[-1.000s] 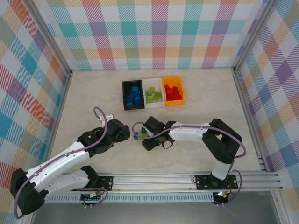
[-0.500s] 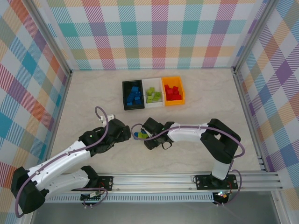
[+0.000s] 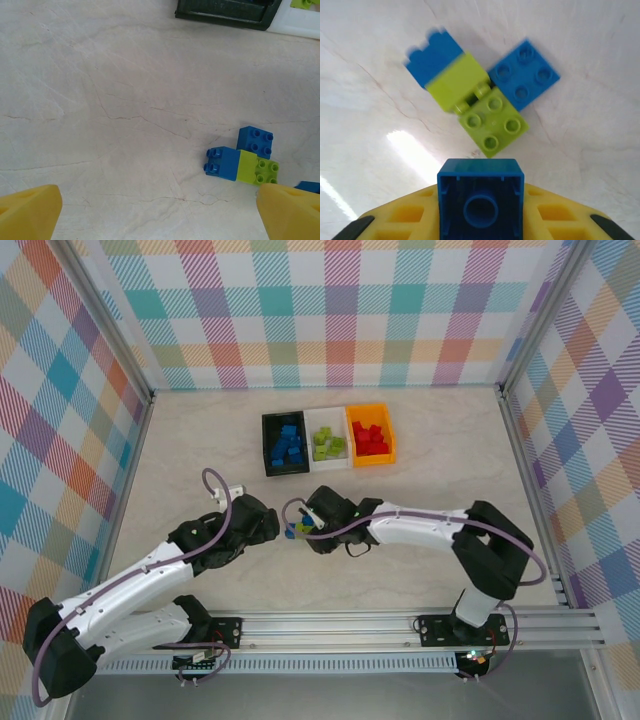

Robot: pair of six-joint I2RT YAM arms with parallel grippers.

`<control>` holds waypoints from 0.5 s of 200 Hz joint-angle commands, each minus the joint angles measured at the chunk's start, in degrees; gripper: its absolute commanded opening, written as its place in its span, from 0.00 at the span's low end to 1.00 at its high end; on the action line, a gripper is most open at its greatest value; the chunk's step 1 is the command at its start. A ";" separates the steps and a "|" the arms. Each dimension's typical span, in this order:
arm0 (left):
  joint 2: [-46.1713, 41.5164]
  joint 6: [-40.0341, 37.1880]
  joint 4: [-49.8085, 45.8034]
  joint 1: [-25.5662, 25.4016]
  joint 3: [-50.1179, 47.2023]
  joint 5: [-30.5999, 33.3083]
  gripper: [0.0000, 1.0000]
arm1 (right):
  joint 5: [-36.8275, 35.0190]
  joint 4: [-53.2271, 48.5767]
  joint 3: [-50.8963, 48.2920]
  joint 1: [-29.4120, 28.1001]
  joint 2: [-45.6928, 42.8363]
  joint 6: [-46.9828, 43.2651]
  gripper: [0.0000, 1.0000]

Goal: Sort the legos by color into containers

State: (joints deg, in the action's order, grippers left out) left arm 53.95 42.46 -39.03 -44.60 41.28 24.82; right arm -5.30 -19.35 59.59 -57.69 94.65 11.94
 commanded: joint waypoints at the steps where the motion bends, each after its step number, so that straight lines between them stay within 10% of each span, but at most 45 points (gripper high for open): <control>1: -2.41 0.90 -1.57 -0.22 -0.76 2.02 1.00 | 2.03 -0.38 6.35 1.37 -2.33 -0.34 0.33; 100: -5.93 2.09 -3.64 -0.07 -2.21 0.72 1.00 | 10.21 -8.78 61.77 15.88 37.56 1.67 0.36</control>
State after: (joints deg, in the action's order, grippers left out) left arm 49.01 43.24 -40.62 -44.60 40.36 25.74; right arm 2.63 -22.24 110.96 -43.40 125.71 12.40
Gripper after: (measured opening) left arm 0.998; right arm 0.358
